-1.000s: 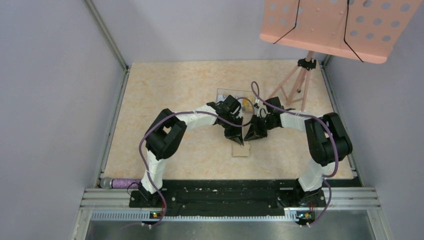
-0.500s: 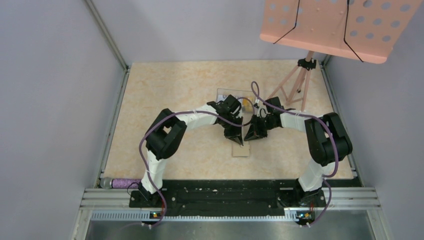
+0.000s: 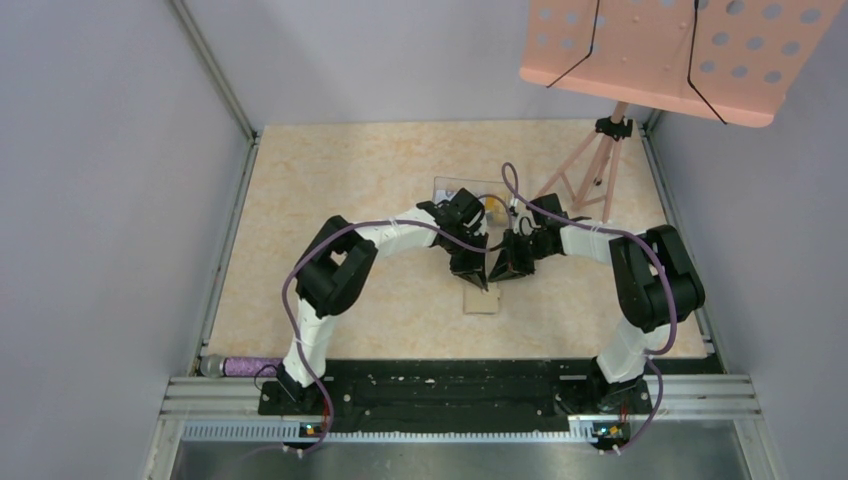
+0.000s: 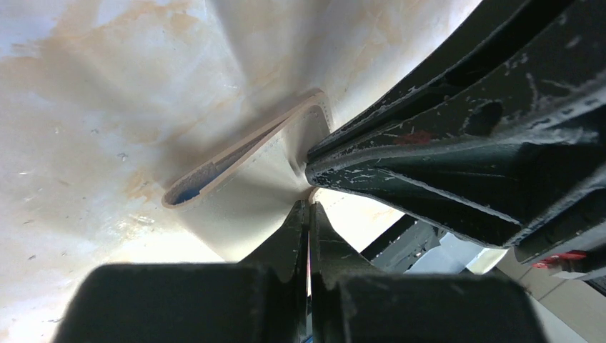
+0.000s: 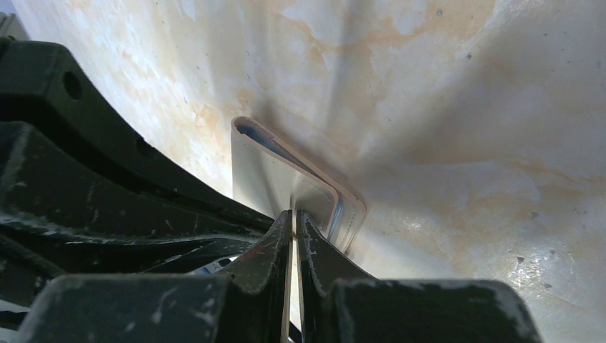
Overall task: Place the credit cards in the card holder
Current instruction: Close the card holder at the center of the board.
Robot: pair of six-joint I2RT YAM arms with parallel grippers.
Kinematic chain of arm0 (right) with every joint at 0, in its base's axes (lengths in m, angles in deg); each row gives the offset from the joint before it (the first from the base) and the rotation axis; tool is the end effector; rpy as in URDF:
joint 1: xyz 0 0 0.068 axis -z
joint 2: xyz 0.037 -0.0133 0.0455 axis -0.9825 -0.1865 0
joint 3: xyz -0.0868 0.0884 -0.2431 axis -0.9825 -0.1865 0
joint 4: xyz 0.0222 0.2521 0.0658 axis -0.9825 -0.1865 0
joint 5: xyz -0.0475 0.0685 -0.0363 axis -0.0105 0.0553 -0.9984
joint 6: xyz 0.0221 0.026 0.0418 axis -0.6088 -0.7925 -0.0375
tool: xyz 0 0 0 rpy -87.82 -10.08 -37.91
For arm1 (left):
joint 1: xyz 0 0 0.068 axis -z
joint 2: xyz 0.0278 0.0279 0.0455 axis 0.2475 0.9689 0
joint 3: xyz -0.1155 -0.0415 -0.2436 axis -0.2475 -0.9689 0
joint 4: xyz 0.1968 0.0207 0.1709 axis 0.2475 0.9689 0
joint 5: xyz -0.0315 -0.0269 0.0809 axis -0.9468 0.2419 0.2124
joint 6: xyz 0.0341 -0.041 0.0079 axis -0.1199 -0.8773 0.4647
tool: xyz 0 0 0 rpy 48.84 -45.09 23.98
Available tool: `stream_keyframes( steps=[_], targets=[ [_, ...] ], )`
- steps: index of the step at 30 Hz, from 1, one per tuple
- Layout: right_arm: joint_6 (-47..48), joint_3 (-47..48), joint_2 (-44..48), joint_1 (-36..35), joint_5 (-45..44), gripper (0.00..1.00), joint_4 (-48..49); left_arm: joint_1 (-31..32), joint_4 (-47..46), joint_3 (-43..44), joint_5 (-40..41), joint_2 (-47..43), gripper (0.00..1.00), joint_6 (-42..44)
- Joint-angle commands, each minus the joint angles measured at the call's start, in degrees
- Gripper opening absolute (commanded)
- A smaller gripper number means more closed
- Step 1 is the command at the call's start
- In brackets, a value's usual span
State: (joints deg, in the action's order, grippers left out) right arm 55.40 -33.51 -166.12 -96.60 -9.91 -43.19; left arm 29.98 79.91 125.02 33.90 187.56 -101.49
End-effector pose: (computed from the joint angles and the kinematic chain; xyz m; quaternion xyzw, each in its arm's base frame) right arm 0.2896 0.1136 0.1373 -0.0297 0.9261 0.3684 0.0762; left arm 0.2998 -0.3157 0.1604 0.1332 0.9394 -0.3154 0.0159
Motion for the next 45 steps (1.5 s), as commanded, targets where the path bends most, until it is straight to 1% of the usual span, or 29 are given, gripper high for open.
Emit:
stream_keyframes(
  steps=[1, 15, 18, 21, 22, 23, 24, 28, 32, 37, 43, 45],
  targets=[
    [1.4, -0.4, 0.2, 0.2, -0.3, 0.06, -0.2, -0.3, -0.3, 1.4, -1.1, 1.1, 0.0, 0.7],
    [1.8, -0.3, 1.9, 0.2, 0.2, 0.07, -1.0, -0.3, 2.0, 0.7, 2.5, 0.8, 0.0, 2.2],
    [2.7, 0.3, 3.4, 0.2, 0.7, 0.1, -2.5, -0.2, 2.0, 0.6, 2.5, 1.4, 0.0, 2.4],
    [4.8, 1.3, 4.3, 0.1, 0.6, 0.1, -5.9, -0.2, 2.0, 0.3, 2.9, 1.4, 0.0, 2.7],
    [5.4, 1.4, 4.6, 0.1, 0.7, 0.08, -6.8, -0.2, 2.0, 0.3, 3.1, 1.5, 0.0, 2.7],
    [5.9, 1.4, 4.8, 0.1, 1.0, 0.02, -7.6, -0.2, 2.0, 0.2, 3.3, 1.4, 0.0, 2.8],
    [6.3, 1.3, 5.1, 0.1, 1.2, 0.0, -8.3, -0.2, 1.9, 0.1, 3.3, 1.2, 0.0, 2.8],
    [7.3, 0.8, 6.2, -0.5, 2.2, 0.0, -9.8, -0.2, 1.7, -0.4, 3.5, 0.9, 0.0, 2.7],
    [7.5, 1.5, 5.3, -2.2, 2.6, 0.0, -9.8, -0.2, 1.6, -0.5, 3.5, 0.9, 0.0, 2.7],
    [7.0, 3.1, 1.5, -4.5, 0.5, 0.0, -9.9, -0.2, 1.7, -0.6, 4.1, 0.3, 0.0, 2.9],
    [5.9, 6.0, -1.7, -6.5, -5.2, 0.0, -12.0, -0.2, 2.3, -0.7, 4.8, -0.3, 0.0, 3.0],
    [5.6, 6.4, -2.1, -6.6, -6.3, 0.0, -12.6, -0.2, 2.3, -0.7, 5.2, -0.9, 0.02, 3.0]
  ],
)
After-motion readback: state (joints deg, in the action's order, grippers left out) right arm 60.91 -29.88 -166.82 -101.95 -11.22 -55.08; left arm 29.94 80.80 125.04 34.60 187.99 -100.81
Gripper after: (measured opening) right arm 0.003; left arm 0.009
